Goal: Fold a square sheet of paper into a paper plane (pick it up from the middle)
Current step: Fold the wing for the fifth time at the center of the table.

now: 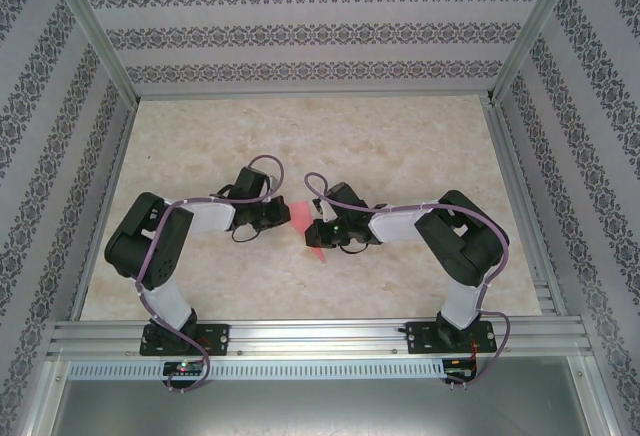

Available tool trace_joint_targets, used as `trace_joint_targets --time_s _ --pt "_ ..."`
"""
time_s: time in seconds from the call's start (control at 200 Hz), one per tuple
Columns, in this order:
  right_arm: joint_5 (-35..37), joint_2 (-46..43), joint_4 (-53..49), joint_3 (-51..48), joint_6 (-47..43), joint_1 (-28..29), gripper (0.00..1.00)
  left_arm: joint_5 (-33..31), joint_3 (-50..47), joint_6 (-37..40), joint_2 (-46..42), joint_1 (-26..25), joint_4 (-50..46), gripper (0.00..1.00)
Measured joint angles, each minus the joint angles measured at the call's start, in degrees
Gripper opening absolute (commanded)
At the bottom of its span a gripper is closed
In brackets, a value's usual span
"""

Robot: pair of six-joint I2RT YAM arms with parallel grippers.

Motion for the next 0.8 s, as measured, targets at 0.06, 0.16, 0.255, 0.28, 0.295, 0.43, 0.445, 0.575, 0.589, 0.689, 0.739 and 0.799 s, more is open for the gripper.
trace_joint_targets --time_s 0.06,0.16,0.255,0.28,0.295,0.43,0.445,0.575,0.589,0.689,0.739,0.799 --pt "0.0 0.0 0.2 -0.1 0.0 0.0 0.10 -0.9 0.6 0.6 0.0 1.2 -0.9 0.05" --pt "0.0 0.0 0.4 -0.2 0.0 0.0 0.10 -2.0 2.2 1.4 0.7 3.4 -2.5 0.05" --pt "-0.1 0.0 0.4 -0.2 0.0 0.0 0.10 -2.6 3.5 2.0 1.0 4.8 -3.3 0.06" --pt "-0.1 0.0 0.4 -0.2 0.0 0.0 0.10 -2.6 3.6 2.1 0.9 4.9 -3.3 0.06" --pt "-0.1 0.0 0.4 -0.2 0.0 0.0 0.10 -2.6 3.7 2.2 0.8 4.9 -3.3 0.06" --pt "-0.2 0.0 0.3 -0.1 0.0 0.0 0.10 -1.1 3.2 2.2 -1.8 4.6 -3.2 0.06" --pt "-0.2 0.0 0.3 -0.1 0.0 0.0 0.10 -0.9 3.1 2.2 -2.3 4.5 -3.0 0.06" --pt "-0.2 0.0 0.2 0.0 0.0 0.0 0.10 1.6 0.9 1.3 -6.3 2.1 -0.4 0.06" --pt "-0.2 0.0 0.1 0.0 0.0 0.0 0.10 1.7 0.7 1.2 -6.5 1.9 -0.1 0.06" --pt "-0.2 0.0 -0.1 0.2 0.0 0.0 0.10 2.4 -1.4 0.2 -6.9 0.3 2.0 0.06" --pt "-0.2 0.0 -0.1 0.2 0.0 0.0 0.10 2.6 -2.5 -0.3 -6.9 -0.2 2.4 0.06" --pt "-0.2 0.0 -0.2 0.2 0.0 0.0 0.10 2.7 -3.2 -0.7 -6.8 -0.3 2.6 0.06"
